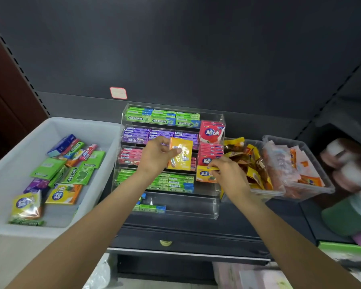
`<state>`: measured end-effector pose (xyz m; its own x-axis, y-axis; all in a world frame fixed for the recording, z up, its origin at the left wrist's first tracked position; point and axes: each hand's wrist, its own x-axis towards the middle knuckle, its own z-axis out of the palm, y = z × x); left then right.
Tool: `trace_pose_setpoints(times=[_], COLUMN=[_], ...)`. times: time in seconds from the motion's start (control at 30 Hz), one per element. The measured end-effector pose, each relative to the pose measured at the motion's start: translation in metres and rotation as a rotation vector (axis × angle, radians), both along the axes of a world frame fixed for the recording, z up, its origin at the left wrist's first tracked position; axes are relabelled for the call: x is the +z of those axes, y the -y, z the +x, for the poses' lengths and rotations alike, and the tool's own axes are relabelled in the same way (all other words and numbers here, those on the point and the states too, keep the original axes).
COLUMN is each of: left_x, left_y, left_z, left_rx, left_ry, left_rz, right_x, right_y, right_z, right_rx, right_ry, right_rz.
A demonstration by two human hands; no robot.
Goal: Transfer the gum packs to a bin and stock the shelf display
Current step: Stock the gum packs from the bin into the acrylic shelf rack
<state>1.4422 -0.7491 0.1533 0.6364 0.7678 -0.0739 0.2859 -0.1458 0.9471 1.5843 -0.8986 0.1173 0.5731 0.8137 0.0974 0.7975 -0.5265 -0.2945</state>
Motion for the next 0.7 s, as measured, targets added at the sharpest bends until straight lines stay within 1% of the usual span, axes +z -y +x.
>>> trace_pose_setpoints(times=[0.07,0.17,0.27,0.47,0.6,0.7], left_x=[0.000,0.000,-0.001,-0.001,0.000,0.000], left_y=[0.000,0.000,0.001,0.002,0.004,0.006], left_z=[0.000,0.000,0.000,0.000,-0.001,-0.001], left_rx=[0.000,-0.005,-0.021,-0.026,-0.037,-0.044], left_ry=[0.001,0.009,0.004,0.012,0.022,0.016], left_rz=[-0.006,-0.009,-0.020,-0.024,-0.034,-0.059], right_x=[-0.001,-0.005,-0.009,-0.011,-0.016,-0.014], right_y=[0.003,0.002,-0.002,-0.002,0.002,0.001], right_z=[-0.002,-0.003,-0.006,-0.008,-0.005,-0.006], right_rx=[-0.017,-0.031,-0.034,-0.006,-0.048,-0.012], right_ry=[0.102,0.128,0.138,0.162,0.257,0.282], right_rz=[-0.002,0.075,0.101,0.057,-0.005,-0.054])
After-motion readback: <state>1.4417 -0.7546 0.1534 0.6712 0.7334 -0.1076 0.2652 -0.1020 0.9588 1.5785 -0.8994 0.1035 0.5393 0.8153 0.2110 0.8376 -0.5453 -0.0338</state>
